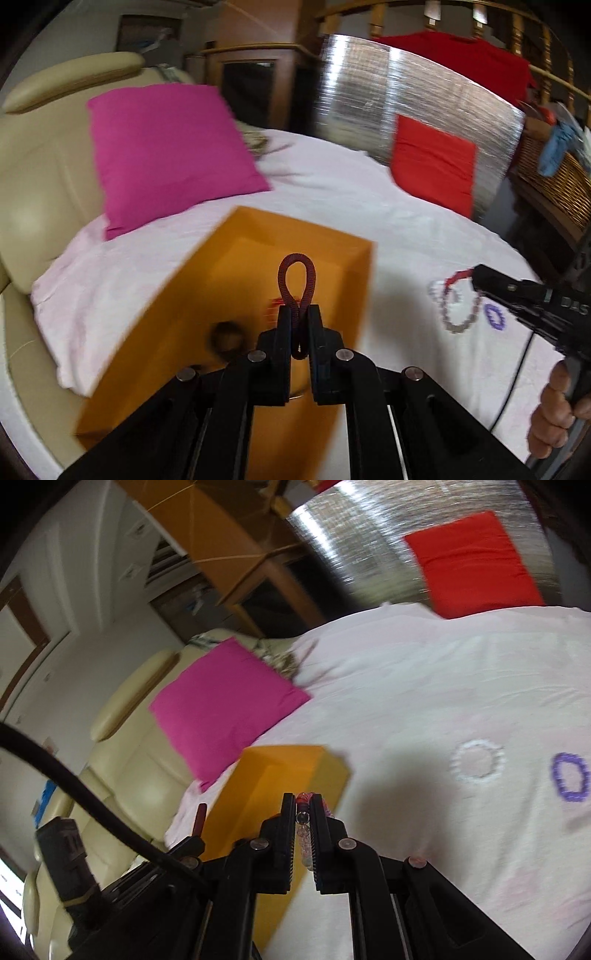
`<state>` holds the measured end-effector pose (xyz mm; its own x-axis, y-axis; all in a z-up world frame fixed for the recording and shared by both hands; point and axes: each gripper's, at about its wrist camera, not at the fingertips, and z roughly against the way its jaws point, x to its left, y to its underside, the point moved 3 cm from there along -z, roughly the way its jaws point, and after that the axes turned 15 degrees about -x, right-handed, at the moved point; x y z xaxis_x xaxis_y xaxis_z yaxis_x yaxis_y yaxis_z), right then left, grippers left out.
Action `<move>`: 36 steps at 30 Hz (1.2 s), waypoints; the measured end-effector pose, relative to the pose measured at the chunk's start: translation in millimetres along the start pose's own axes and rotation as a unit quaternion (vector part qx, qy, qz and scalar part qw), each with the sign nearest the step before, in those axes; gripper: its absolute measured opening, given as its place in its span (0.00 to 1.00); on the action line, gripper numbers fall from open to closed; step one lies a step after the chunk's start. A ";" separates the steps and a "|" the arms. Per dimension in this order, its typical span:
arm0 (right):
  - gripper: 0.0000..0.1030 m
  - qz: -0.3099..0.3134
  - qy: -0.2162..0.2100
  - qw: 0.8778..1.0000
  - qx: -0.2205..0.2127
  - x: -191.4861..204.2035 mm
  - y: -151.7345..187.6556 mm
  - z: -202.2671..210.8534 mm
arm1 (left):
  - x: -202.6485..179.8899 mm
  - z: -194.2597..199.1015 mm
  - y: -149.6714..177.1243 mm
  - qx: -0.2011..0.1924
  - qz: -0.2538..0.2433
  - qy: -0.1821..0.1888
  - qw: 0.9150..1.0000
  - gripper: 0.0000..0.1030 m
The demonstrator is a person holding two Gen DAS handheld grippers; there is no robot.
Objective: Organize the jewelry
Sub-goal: 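Lift and carry the dark red hair tie and pink bracelet over the orange box, then open both tools to drop the hair tie and pink bracelet into the box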
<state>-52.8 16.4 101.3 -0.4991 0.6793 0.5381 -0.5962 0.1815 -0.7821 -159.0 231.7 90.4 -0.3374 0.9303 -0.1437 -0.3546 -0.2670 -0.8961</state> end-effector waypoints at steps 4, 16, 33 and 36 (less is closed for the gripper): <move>0.08 0.009 -0.036 0.999 0.013 32.4 10.8 -6.0 | 41.4 13.3 2.7 0.009 -0.004 -0.037 0.999 0.08; 0.08 0.036 -0.108 0.989 0.091 105.0 75.3 -30.1 | 77.8 18.2 57.0 0.091 0.019 -0.026 0.995 0.08; 0.11 0.073 -0.069 0.972 0.214 102.4 152.2 -79.7 | 101.2 -12.3 101.1 0.176 0.048 -0.080 0.980 0.16; 0.11 0.080 -0.055 0.972 0.213 97.4 148.3 -77.2 | 100.7 -12.6 99.6 0.179 0.045 -0.088 0.979 0.35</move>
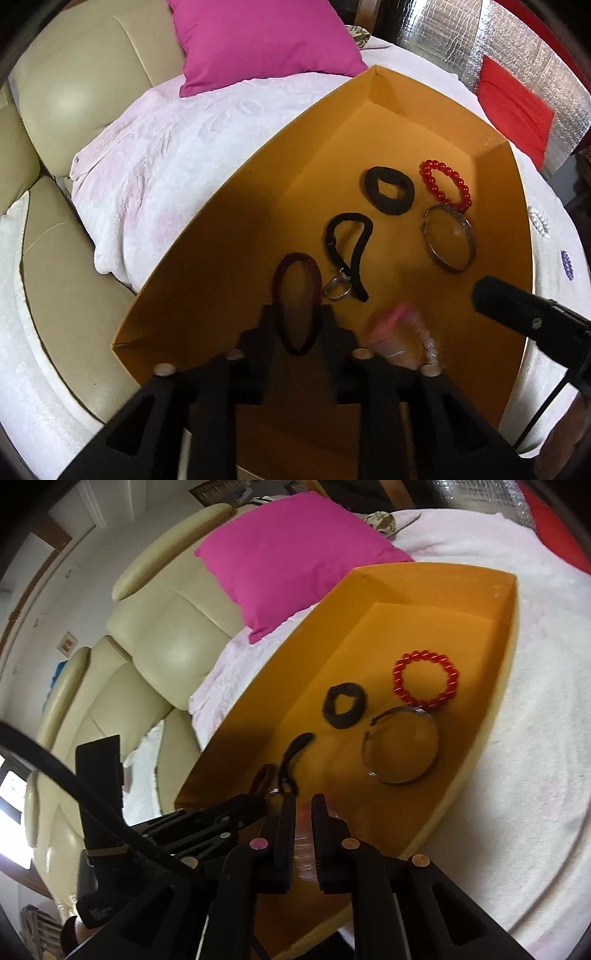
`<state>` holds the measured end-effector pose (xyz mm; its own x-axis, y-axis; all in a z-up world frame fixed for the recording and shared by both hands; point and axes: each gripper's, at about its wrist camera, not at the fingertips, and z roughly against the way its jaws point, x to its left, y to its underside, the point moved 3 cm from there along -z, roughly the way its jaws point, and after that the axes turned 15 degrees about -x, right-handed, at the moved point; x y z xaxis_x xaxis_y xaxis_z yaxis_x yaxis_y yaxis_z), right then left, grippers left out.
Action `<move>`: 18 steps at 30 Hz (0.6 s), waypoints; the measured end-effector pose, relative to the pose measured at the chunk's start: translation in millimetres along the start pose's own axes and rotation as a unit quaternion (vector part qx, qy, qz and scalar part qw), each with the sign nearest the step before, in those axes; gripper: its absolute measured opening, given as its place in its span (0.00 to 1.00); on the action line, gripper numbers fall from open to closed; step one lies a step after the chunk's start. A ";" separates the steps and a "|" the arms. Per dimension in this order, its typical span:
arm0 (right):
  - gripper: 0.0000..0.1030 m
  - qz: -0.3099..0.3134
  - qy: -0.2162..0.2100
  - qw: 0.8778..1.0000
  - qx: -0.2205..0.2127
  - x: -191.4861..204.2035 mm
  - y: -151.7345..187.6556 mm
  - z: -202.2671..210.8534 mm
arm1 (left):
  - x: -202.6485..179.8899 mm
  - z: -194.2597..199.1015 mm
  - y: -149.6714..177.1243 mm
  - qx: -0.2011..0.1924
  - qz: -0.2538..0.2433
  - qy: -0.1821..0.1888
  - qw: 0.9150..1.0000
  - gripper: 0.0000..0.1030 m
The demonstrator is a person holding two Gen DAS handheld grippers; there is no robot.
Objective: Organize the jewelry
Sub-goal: 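Open both tools to drop the hair tie and pink bracelet into the box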
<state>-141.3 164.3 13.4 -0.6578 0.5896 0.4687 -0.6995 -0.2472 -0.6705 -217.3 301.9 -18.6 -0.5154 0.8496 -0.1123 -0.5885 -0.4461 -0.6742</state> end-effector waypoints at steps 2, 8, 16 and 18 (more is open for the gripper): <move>0.18 -0.002 0.000 1.000 -0.006 -3.3 -4.9 8.4 | -2.4 4.8 -4.2 -0.007 -0.002 -0.012 1.000 0.54; 0.19 -0.046 0.011 0.996 -0.077 -34.6 -34.1 52.4 | -14.4 28.4 -23.0 -0.040 -0.017 -0.042 0.998 0.61; 0.27 -0.139 0.080 0.978 -0.130 -115.0 -57.5 110.5 | -67.7 50.5 -33.6 -0.063 -0.057 -0.046 0.995 0.69; 0.27 -0.156 0.106 0.972 -0.138 -136.5 -59.2 123.7 | -84.6 54.4 -33.8 -0.063 -0.074 -0.045 0.994 0.69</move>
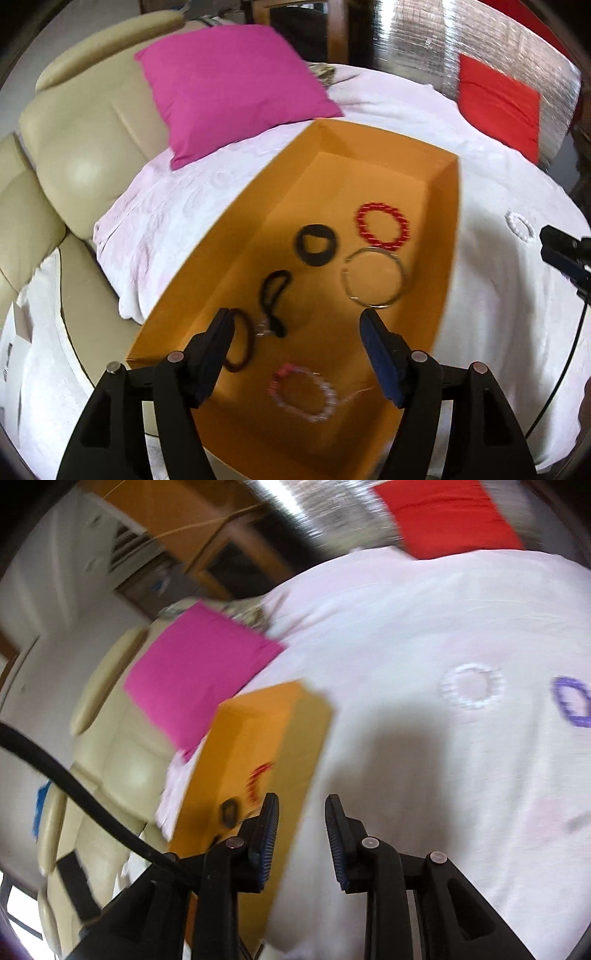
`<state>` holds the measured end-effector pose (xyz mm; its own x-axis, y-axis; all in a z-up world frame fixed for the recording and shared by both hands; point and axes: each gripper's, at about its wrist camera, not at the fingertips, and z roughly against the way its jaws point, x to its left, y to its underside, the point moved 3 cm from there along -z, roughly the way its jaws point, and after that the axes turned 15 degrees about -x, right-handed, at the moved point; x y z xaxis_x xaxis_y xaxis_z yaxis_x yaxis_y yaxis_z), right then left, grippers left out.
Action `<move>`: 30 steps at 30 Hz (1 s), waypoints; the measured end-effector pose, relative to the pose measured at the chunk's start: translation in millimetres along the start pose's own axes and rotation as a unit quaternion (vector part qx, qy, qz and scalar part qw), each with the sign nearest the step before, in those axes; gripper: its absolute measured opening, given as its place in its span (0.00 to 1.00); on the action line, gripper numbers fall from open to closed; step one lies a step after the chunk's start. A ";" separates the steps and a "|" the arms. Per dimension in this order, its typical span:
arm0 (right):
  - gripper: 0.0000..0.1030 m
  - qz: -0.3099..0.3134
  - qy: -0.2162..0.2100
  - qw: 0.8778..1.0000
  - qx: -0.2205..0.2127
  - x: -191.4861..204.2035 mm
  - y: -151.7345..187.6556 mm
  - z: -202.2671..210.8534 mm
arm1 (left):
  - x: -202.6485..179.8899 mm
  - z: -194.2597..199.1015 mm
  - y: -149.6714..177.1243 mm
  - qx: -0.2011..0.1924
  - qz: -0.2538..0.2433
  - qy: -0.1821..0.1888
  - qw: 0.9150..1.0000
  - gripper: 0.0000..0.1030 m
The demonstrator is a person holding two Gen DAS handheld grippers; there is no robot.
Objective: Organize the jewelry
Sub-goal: 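Open both tools to drop the hair tie and pink bracelet into the box, then move both tools back over the white and purple bead bracelets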
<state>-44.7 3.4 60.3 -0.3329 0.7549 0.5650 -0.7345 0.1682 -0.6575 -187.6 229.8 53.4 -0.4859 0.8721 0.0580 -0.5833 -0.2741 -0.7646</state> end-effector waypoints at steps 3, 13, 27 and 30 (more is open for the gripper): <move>0.27 -0.031 0.033 0.999 -0.006 -29.8 -15.9 11.5 | -24.7 14.2 -6.2 -0.008 -0.027 -0.002 1.000 0.69; 0.34 -0.072 0.088 0.990 -0.082 -83.6 -47.9 86.6 | -109.6 82.4 -47.9 -0.109 -0.112 0.032 0.987 0.74; 0.40 -0.101 0.149 0.973 -0.142 -145.5 -63.8 161.6 | -192.9 106.2 -65.3 -0.147 -0.151 0.093 0.973 0.75; 0.40 -0.097 0.160 0.973 -0.139 -153.2 -65.8 159.6 | -207.1 102.5 -64.9 -0.148 -0.156 0.101 0.971 0.75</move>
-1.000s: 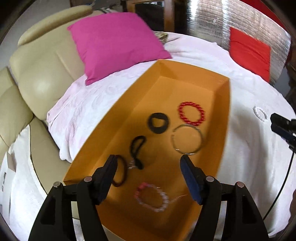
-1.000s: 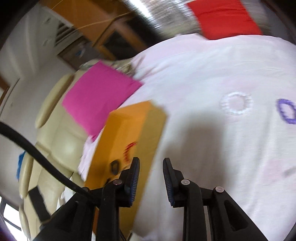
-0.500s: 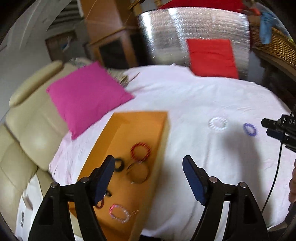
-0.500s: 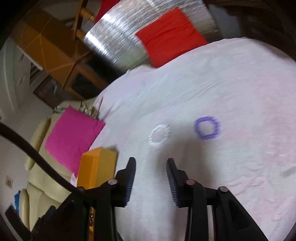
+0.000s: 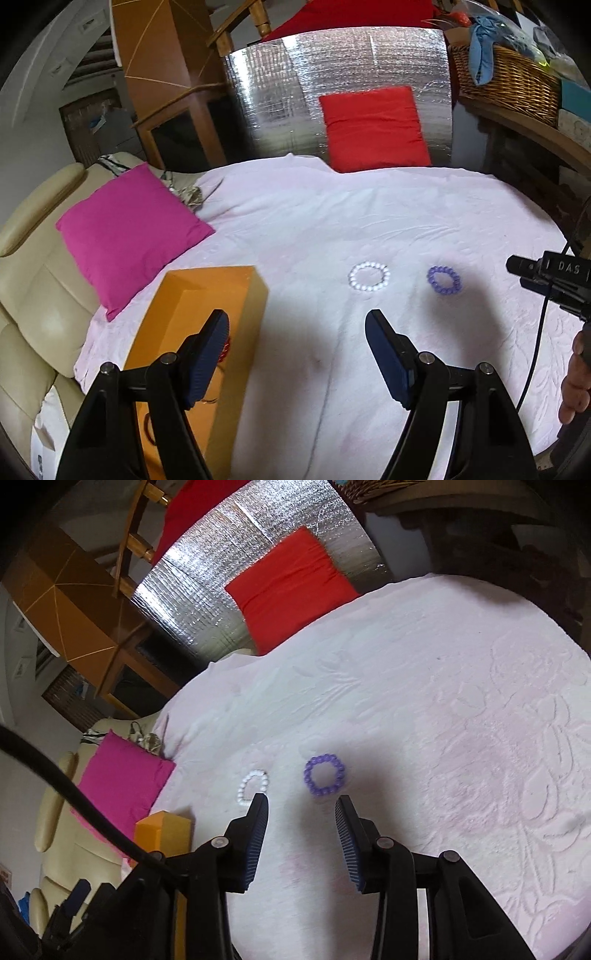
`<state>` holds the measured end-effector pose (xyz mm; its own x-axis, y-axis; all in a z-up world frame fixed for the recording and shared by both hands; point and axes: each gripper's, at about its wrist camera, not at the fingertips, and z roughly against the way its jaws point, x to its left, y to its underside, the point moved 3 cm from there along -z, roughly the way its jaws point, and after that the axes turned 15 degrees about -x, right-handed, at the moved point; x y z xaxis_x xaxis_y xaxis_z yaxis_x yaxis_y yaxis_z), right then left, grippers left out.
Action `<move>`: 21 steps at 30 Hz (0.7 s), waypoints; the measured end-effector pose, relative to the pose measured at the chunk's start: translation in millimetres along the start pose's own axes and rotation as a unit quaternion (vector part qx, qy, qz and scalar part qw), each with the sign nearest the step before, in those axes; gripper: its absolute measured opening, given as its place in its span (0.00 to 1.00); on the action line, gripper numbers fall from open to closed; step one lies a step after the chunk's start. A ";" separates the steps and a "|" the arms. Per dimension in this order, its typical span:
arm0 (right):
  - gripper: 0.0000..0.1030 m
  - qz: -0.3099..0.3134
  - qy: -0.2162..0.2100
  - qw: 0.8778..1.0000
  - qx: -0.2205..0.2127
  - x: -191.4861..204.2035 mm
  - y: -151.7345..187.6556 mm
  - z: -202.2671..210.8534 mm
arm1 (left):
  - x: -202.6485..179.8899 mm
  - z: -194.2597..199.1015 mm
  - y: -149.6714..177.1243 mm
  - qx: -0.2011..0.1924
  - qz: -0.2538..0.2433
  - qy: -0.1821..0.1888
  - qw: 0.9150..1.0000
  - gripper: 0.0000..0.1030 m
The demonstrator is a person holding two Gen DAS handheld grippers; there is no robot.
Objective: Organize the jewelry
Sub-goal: 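Move both tools back over the white and purple bead bracelets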
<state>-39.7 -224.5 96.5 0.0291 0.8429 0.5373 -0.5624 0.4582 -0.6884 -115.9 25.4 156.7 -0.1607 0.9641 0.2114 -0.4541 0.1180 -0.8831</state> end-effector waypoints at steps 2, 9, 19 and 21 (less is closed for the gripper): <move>0.40 -0.001 0.005 1.000 0.004 -5.5 -0.3 -3.4 | -7.8 -6.8 -1.0 0.001 -0.002 0.005 1.000 0.75; 0.40 -0.001 0.028 0.999 0.017 -23.8 3.3 -17.8 | -31.2 -32.9 1.7 0.010 0.000 0.020 1.000 0.75; 0.40 0.013 0.054 0.998 0.038 -34.1 8.1 -41.0 | -39.2 -79.9 22.4 0.044 0.004 0.027 0.999 0.75; 0.40 0.015 0.059 0.997 0.040 -36.0 8.6 -44.7 | -37.5 -88.7 27.5 0.052 0.005 0.025 0.998 0.75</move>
<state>-8.6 -238.3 49.4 0.1055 0.8858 0.4519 -0.6284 0.4116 -0.6601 -44.6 13.7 87.3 -0.1231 0.9762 0.1784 -0.5415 0.0846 -0.8365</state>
